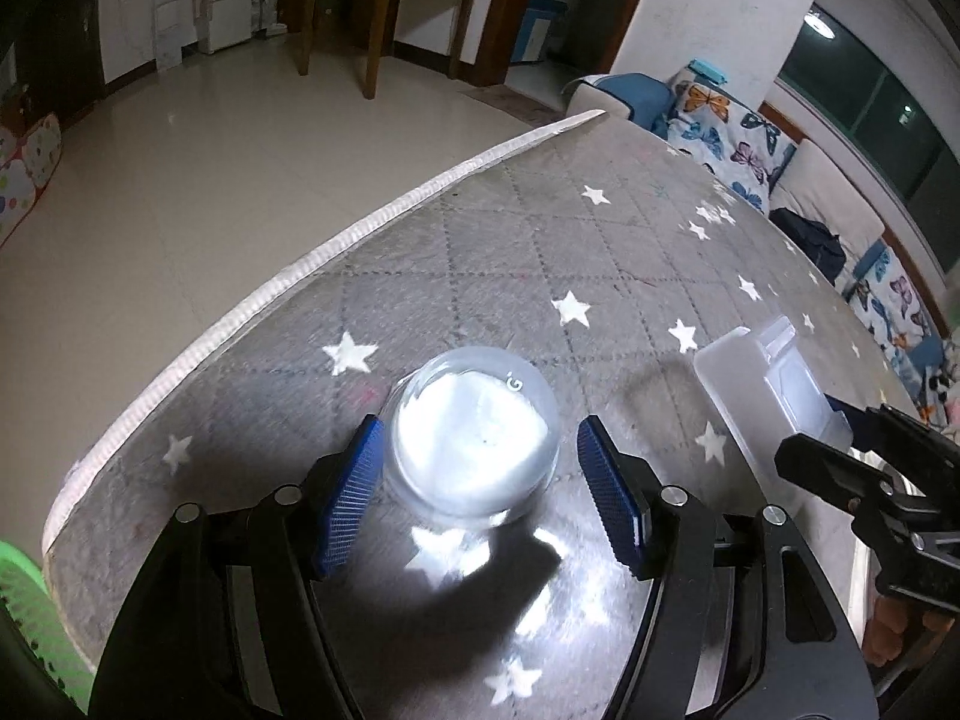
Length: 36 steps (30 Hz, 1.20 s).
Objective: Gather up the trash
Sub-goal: 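Carry the lid and clear box over the wastebasket and open both grippers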
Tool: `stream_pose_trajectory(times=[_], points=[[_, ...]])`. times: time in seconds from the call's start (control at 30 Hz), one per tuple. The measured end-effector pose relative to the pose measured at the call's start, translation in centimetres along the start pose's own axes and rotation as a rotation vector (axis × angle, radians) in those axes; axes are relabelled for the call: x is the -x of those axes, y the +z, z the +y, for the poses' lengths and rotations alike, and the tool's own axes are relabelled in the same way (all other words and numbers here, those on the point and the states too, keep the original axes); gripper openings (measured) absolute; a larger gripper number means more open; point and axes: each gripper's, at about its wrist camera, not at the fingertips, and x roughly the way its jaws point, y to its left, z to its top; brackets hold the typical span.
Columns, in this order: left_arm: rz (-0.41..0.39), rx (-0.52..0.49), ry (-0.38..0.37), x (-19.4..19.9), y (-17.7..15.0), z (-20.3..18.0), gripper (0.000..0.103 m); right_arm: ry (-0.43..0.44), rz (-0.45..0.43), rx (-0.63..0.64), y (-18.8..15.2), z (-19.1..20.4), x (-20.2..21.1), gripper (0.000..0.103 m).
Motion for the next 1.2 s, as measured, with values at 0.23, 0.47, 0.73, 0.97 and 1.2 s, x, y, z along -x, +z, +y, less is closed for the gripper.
stream_pose_trajectory(times=[0.23, 0.47, 0.73, 0.97, 1.2], points=[[-0.038, -0.032, 0.035, 0.1, -0.1, -0.7, 0.056, 0.004, 0.007, -0.010, -0.6, 0.3, -0.2, 0.054], [-0.075, -0.021, 0.064, 3.0, -1.5, 0.0, 0.056, 0.020, 0.007, -0.012, -1.1, 1.2, 0.6, 0.054], [-0.128, 0.016, 0.116, 9.2, -4.5, 2.8, 0.056, 0.065, 0.006, 0.023, -2.3, 5.1, 2.0, 0.054], [-0.162, 0.068, 0.181, 14.8, -8.5, 6.8, 0.056, 0.129, 0.016, 0.089, -3.4, 10.4, 2.8, 0.054], [-0.173, 0.151, 0.294, 19.2, -13.5, 12.4, 0.056, 0.203, 0.046, 0.157, -4.8, 16.6, 2.2, 0.054]])
